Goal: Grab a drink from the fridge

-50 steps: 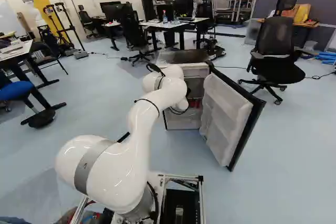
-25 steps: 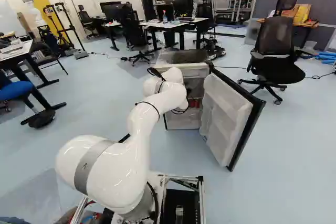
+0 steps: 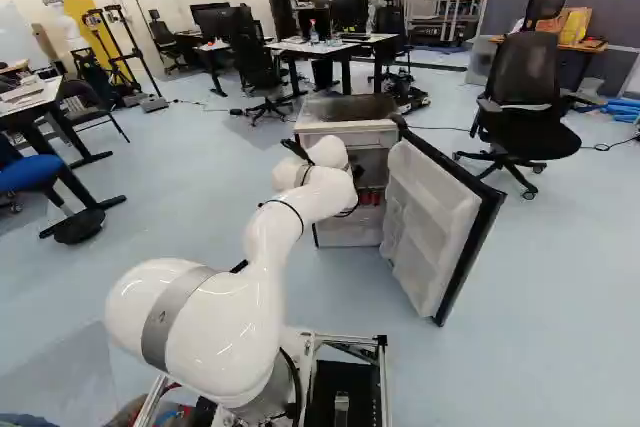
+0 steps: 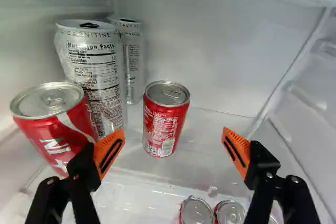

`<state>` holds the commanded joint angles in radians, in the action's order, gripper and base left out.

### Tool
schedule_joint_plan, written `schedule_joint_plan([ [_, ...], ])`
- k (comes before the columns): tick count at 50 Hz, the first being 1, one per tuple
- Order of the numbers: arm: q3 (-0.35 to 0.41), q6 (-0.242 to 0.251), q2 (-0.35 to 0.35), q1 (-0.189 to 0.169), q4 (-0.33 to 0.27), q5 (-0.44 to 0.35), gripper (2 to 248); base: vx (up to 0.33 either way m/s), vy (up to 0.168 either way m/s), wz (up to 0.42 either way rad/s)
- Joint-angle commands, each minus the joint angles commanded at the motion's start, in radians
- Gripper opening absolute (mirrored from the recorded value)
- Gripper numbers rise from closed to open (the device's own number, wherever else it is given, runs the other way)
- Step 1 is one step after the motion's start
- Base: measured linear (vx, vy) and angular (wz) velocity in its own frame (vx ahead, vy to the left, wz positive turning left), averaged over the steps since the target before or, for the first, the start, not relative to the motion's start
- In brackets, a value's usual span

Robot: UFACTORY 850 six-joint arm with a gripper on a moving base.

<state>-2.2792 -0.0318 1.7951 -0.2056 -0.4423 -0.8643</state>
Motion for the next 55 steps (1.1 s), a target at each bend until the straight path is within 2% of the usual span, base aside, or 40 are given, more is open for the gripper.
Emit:
schedule_joint_plan([
  [19, -0.014, 0.0, 0.008, 0.001, 0.0, 0.0, 247, 0.0, 0.0, 0.0],
  [27, -0.014, -0.049, 0.008, 0.001, 0.0, 0.0, 247, 0.0, 0.0, 0.0],
  [55, -0.014, -0.049, 0.008, 0.001, 0.0, 0.0, 247, 0.0, 0.0, 0.0],
])
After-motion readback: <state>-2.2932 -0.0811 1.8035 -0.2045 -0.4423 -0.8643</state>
